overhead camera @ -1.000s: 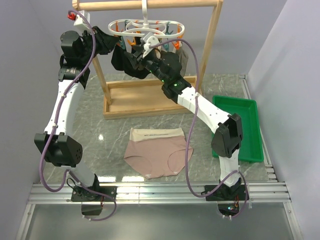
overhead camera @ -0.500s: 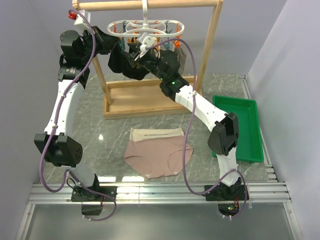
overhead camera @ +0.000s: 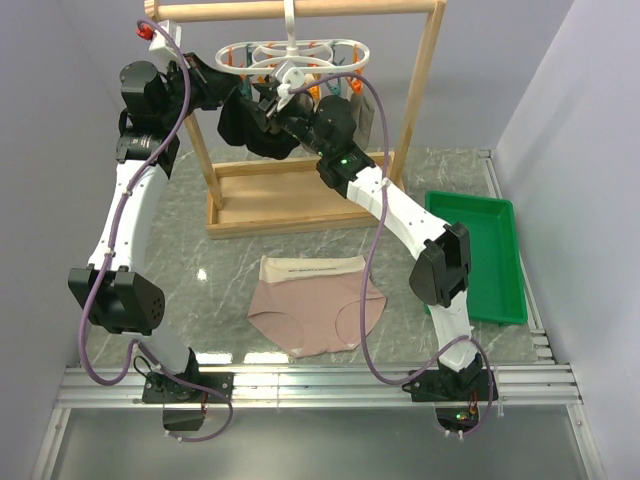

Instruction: Clip the underwear to the hanger

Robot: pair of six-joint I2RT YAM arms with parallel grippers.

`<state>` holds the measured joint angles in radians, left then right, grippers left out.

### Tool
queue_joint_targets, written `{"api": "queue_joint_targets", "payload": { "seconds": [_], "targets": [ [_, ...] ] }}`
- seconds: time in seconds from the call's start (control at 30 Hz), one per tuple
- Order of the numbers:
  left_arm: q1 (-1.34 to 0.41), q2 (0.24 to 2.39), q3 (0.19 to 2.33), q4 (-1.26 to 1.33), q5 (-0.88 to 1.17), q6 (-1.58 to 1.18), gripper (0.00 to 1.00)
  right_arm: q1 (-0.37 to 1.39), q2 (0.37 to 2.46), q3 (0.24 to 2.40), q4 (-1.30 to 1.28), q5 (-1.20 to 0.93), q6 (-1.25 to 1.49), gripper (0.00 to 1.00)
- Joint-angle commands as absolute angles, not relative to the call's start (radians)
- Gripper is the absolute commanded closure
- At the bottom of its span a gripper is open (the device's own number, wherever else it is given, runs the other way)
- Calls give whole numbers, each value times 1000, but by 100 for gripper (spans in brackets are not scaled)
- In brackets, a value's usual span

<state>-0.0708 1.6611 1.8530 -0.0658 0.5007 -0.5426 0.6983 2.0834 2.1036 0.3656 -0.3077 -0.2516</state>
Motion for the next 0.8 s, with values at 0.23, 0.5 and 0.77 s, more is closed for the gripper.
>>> {"api": "queue_joint_targets", "payload": {
  "seconds": [0.23, 0.5, 0.77],
  "targets": [
    [-75, 1597, 1830, -6, 557, -578, 99, 676, 2118, 2204, 356, -298, -210, 55],
    [-75, 1594, 1819, -6, 552, -592, 100, 676, 2109, 2188, 339, -310, -210, 58],
    [-75, 1594, 1815, 29, 560, -617, 99, 676, 2103, 2178, 328, -313, -215, 61]
  ]
}}
